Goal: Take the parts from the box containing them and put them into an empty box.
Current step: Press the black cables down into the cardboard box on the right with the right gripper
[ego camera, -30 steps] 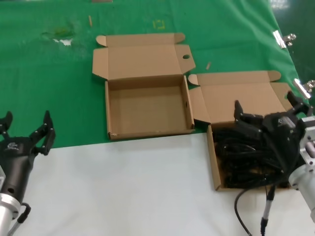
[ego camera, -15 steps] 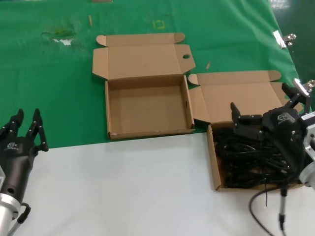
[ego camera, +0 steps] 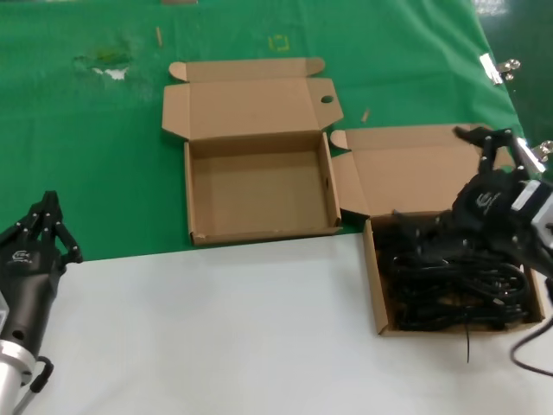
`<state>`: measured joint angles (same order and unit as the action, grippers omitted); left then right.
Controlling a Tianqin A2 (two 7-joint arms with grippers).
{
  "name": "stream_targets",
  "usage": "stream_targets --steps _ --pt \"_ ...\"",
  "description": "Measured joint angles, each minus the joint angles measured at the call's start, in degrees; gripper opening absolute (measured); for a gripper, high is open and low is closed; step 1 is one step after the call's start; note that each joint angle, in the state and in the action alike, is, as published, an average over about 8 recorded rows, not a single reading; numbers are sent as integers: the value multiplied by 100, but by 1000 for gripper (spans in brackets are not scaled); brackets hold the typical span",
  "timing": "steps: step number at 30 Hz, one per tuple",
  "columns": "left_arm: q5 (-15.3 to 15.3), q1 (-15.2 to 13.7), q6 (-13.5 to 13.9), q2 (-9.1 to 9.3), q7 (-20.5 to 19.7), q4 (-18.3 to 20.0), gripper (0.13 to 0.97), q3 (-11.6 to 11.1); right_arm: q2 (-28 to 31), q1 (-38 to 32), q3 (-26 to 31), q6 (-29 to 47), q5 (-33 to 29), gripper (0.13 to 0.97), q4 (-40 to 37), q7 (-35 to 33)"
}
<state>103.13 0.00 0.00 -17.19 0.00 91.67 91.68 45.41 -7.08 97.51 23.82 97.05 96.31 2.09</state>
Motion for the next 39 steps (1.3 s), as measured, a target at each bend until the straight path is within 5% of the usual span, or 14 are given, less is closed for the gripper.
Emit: stream_targets --steps 8,19,39 --pt "0 0 0 0 0 0 146 0 831 -1074 742 1591 -762 966 -186 220" --pt "0 0 0 0 -1 0 140 0 995 -2505 1591 3455 -1527 966 -957 -285" --pt "-2 0 0 0 -3 0 140 0 539 -2974 1938 3677 -2019 949 -2225 -1448"
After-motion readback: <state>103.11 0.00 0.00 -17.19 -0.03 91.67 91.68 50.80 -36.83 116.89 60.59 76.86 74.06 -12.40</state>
